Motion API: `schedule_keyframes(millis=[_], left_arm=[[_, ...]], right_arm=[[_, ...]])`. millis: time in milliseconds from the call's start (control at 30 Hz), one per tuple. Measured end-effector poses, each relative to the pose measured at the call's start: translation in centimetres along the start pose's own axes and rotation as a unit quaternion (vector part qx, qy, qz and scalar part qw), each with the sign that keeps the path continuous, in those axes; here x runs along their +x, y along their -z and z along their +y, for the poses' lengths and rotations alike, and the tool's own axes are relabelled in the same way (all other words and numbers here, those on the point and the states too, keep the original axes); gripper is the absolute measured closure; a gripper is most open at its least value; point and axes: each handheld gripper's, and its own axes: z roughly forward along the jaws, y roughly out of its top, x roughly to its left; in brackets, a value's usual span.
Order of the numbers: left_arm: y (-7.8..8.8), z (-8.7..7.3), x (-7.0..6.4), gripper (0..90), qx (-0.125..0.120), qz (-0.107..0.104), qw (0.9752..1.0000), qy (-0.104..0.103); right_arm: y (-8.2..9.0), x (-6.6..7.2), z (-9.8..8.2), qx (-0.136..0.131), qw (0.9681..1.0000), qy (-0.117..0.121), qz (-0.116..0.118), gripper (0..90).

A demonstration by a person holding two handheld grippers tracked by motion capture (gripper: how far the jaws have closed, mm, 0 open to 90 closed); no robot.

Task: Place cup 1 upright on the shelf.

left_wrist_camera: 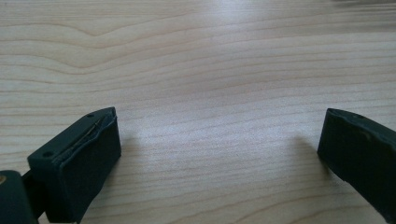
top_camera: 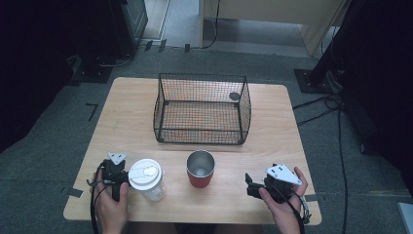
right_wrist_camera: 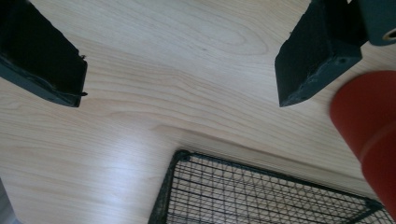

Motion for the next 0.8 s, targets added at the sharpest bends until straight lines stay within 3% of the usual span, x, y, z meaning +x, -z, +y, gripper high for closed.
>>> schedule_keyframes(millis=[800], left_arm=[[0.0, 0.0, 0.0, 0.1, 0.000, 0.000, 1.0000, 0.000]], right_arm=[[-0.5, 5.0, 1.7, -0.012, 0.9978, 0.032, 0.056, 2.7]])
